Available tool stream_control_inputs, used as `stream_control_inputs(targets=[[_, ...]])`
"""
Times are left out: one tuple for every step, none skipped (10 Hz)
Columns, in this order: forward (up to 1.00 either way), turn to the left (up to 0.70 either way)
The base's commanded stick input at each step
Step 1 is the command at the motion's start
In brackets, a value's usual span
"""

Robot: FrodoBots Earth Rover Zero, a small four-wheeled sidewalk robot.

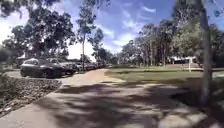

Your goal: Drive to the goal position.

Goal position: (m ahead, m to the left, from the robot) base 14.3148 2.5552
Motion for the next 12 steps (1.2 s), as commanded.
stream_control_inputs(targets=[[1.00,0.00],[1.00,0.00],[1.00,0.00],[1.00,0.00],[1.00,0.00],[1.00,0.00],[1.00,0.00],[1.00,0.00],[1.00,0.00],[1.00,0.00],[1.00,0.00],[1.00,0.40]])
